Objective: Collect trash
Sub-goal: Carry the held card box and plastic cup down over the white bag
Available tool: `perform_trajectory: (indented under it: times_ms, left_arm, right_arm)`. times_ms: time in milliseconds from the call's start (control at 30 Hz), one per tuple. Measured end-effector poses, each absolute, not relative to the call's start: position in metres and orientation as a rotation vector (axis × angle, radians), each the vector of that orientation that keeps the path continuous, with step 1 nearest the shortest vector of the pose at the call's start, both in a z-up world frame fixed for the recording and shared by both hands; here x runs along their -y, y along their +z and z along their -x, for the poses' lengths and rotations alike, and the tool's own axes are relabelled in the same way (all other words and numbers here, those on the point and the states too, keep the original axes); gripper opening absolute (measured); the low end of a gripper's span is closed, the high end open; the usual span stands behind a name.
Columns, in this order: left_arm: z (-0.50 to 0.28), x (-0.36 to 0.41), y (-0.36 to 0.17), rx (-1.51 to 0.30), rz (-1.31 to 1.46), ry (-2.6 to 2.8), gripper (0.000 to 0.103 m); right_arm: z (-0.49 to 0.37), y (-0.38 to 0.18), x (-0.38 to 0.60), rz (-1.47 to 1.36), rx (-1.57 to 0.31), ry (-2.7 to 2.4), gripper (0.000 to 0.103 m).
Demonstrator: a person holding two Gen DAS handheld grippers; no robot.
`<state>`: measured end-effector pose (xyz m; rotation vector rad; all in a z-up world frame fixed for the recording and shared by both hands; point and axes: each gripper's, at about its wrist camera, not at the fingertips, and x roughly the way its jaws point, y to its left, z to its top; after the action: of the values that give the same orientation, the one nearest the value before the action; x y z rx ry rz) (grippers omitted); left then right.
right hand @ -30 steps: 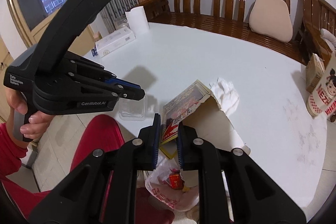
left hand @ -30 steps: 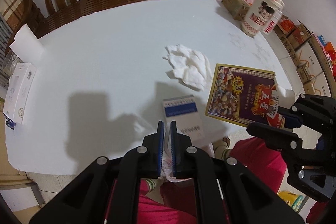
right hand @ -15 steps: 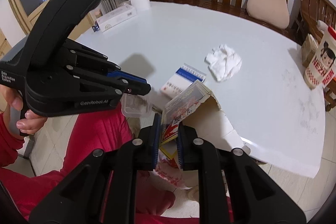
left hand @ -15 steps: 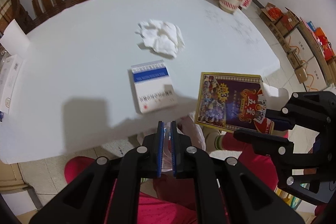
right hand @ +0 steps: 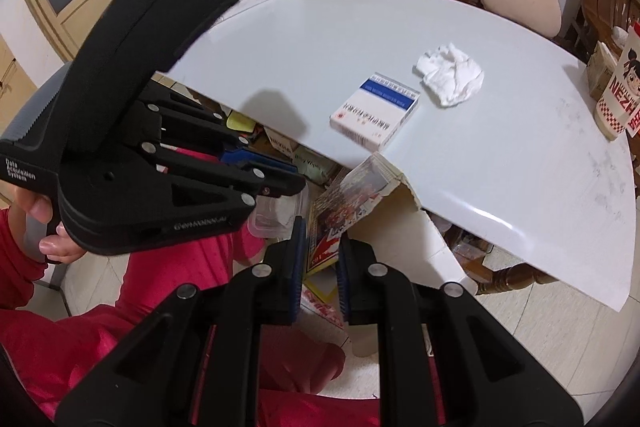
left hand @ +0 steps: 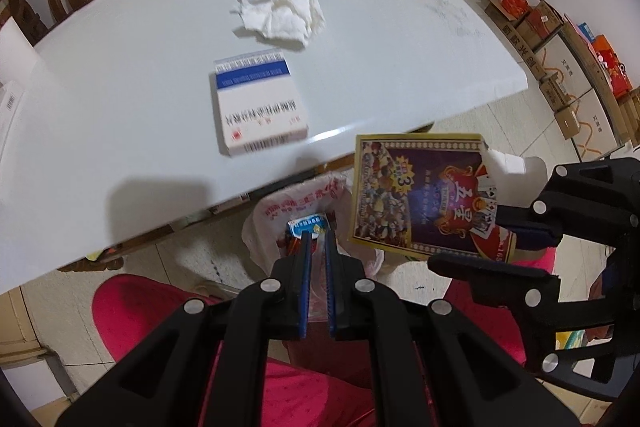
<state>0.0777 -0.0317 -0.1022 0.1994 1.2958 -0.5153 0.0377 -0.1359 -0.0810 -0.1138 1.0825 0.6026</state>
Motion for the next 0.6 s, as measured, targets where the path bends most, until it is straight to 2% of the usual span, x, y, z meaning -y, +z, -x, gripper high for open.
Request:
perform_trajectory:
  times_ms: [600]
  left_arm:
    - [-0.061,0.035,-0.188,-1.44,-0.189,-0.533,0.007]
  right_arm:
    - [-0.023,-0.158,0.136,0.074,-1.214,0.566,0.015]
